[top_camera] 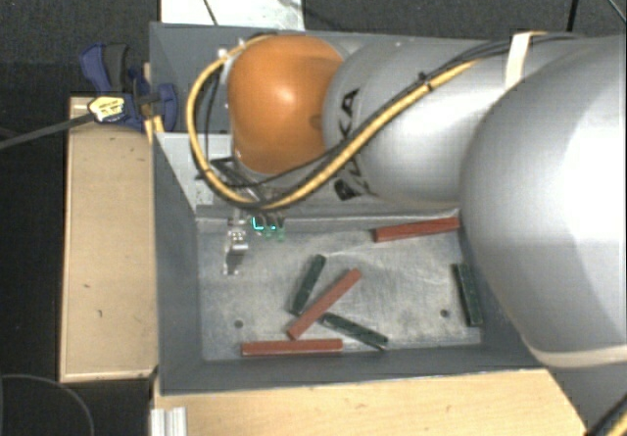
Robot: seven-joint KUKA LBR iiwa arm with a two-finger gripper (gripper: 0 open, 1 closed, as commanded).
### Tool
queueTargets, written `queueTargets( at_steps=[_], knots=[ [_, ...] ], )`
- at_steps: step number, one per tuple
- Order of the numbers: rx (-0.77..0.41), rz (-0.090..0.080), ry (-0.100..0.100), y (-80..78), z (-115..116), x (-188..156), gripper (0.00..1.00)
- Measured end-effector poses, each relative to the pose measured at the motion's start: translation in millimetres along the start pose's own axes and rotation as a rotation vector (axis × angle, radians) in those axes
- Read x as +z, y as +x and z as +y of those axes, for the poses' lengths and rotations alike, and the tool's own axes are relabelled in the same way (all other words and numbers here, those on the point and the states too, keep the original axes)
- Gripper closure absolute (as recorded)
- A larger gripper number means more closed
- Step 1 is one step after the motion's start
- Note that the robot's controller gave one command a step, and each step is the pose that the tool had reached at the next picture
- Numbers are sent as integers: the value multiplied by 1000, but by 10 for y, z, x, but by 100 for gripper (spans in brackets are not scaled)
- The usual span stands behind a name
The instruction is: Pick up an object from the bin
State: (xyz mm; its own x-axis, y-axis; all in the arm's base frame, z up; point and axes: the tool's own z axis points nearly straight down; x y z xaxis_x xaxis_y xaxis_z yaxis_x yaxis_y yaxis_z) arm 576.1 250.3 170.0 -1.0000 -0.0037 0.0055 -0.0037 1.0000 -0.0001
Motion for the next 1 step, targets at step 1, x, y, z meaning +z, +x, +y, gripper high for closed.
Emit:
queueTargets(
  at_steps=[1],
  knots=[
    [6, -8, -2, -22, -13, -51, 0]
  ],
)
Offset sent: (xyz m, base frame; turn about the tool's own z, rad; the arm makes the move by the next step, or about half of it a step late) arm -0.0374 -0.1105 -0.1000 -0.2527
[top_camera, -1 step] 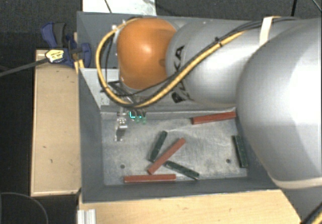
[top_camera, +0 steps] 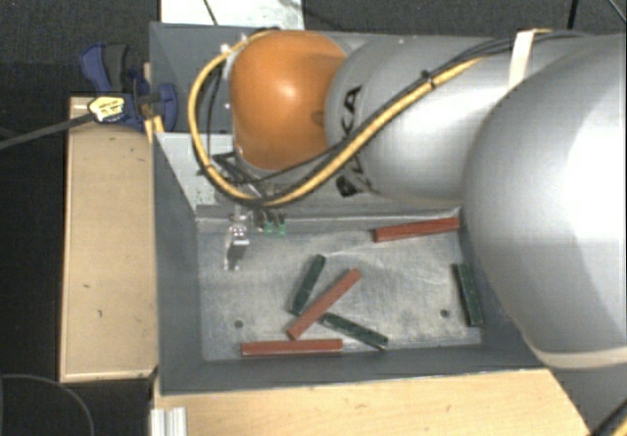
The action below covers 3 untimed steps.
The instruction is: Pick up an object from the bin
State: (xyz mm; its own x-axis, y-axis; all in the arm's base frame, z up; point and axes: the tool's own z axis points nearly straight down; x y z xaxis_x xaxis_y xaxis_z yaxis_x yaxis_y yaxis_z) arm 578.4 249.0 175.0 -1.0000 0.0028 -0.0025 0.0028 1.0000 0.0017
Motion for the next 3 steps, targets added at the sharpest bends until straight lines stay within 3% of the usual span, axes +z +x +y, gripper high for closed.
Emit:
queueTargets(
  at_steps=[1, 2, 3],
  knots=[
    [-133, -1, 0, 196, -533, 512, 0],
    [-229, 5, 2, 361, -800, 490, 0],
    [-442, 2, 1, 283, -1349, 498, 0]
  ],
)
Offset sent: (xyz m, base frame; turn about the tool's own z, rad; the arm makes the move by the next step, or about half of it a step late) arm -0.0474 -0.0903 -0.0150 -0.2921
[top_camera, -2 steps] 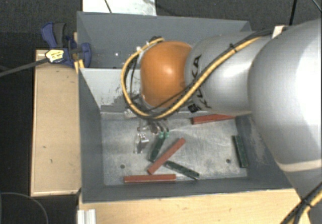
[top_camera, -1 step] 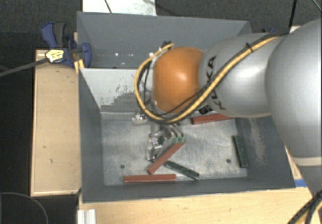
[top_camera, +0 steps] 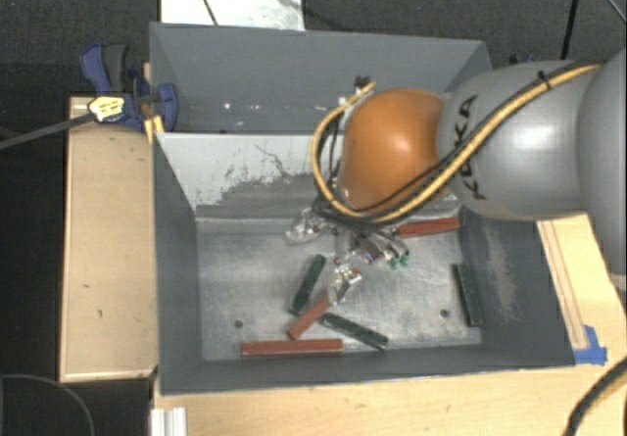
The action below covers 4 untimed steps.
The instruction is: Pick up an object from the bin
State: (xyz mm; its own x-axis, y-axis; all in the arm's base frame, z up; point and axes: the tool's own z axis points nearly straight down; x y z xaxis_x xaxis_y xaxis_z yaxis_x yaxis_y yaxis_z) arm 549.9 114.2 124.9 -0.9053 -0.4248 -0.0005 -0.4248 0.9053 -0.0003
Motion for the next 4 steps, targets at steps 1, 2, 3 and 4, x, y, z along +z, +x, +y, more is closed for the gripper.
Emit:
queueTargets(
  at_steps=[1, 2, 3, 4],
  knots=[
    [-7, -1, 1, 66, -112, 436, 0],
    [-262, -3, 0, -194, -185, 504, 100],
    [-261, -3, 0, -194, -185, 504, 100],
    [-260, -3, 0, -193, -185, 498, 100]
  ],
)
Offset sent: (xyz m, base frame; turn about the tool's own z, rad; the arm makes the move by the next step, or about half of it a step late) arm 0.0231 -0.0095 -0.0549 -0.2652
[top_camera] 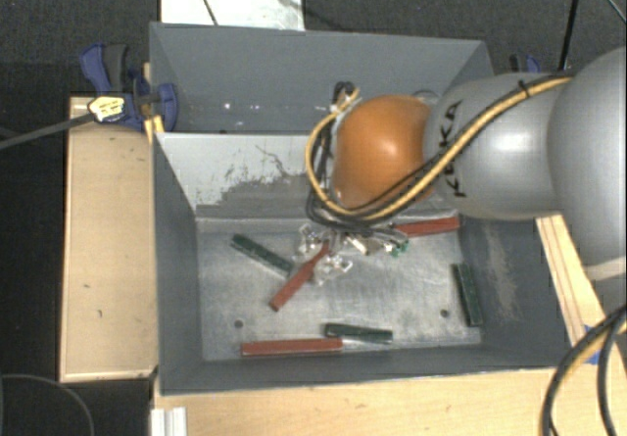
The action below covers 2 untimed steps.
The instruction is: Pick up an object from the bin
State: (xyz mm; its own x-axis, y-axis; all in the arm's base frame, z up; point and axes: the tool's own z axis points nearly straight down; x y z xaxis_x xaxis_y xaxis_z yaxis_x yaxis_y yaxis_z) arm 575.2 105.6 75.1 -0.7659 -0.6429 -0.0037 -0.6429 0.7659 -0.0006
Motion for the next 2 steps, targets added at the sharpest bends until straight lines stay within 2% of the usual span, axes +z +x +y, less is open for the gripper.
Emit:
queueTargets(
  at_steps=[1, 2],
  knots=[
    [1, 3, -2, 12, 8, -44, 100],
    [2, 9, -6, 29, 20, -238, 100]
  ],
)
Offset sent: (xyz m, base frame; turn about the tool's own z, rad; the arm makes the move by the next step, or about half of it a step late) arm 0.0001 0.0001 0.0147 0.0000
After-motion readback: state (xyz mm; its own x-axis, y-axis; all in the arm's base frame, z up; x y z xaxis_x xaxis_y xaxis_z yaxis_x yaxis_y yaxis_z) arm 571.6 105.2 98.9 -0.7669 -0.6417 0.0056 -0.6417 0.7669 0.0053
